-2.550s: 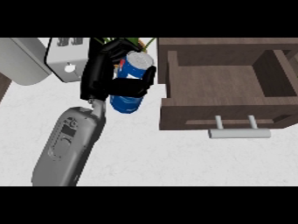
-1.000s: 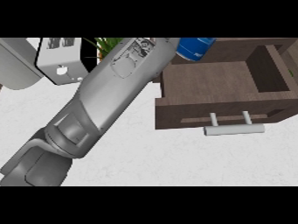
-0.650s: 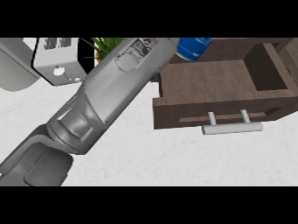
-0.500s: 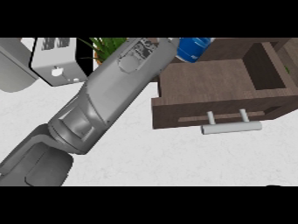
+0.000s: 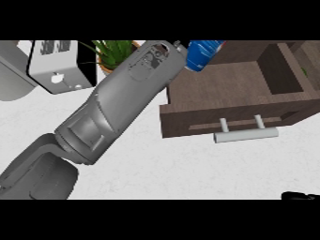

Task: Pick up the can, place it into the drawer and close the drawer

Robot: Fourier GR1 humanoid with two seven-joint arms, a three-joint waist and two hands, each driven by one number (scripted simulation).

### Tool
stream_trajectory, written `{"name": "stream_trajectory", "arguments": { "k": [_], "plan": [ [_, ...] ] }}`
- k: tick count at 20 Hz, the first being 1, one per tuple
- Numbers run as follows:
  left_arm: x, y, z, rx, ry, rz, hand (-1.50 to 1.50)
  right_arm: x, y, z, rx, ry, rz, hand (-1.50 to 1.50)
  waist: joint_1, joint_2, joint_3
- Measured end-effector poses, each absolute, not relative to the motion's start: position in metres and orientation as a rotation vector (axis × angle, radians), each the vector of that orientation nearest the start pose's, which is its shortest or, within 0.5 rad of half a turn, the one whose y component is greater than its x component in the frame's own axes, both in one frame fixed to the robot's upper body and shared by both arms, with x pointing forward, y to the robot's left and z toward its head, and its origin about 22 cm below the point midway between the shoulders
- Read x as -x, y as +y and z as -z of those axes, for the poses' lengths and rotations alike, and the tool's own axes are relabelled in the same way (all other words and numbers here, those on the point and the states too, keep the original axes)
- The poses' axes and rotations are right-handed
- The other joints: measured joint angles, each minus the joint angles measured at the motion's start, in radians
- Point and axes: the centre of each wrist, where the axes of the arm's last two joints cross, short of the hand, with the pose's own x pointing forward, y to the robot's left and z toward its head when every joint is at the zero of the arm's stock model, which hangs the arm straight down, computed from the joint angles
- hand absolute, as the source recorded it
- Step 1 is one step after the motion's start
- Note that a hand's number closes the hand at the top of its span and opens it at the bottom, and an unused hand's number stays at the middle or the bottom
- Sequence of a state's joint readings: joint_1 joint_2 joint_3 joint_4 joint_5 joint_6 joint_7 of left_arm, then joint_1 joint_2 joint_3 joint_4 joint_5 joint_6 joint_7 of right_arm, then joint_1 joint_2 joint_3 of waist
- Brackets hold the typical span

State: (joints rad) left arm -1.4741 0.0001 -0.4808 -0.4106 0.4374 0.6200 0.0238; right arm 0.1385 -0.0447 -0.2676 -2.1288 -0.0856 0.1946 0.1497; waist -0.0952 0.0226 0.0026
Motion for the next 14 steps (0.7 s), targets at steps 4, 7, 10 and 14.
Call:
{"name": "stream_trajectory", "arguments": {
  "k": [4, 7, 10, 14],
  "plan": [
    [-0.430, -0.011, -0.188, -0.238, -1.776, 0.279, 1.50, -0.175, -0.295, -0.113, 0.147, -1.865, -0.017, -1.50, -0.016, 0.003, 0.000],
    [-0.429, -0.011, -0.185, -0.266, -1.785, 0.295, -1.50, -0.176, -0.295, -0.112, 0.142, -1.867, -0.028, -1.50, -0.021, 0.005, 0.000],
    [-0.429, -0.009, -0.177, -0.289, -1.779, 0.290, -1.50, -0.183, -0.296, -0.114, 0.138, -1.877, -0.034, -1.50, -0.025, 0.008, 0.001],
    [-0.429, -0.008, -0.172, -0.314, -1.775, 0.258, -1.50, -0.187, -0.292, -0.115, 0.135, -1.888, -0.046, -1.50, -0.032, 0.010, 0.001]
  ]
}}
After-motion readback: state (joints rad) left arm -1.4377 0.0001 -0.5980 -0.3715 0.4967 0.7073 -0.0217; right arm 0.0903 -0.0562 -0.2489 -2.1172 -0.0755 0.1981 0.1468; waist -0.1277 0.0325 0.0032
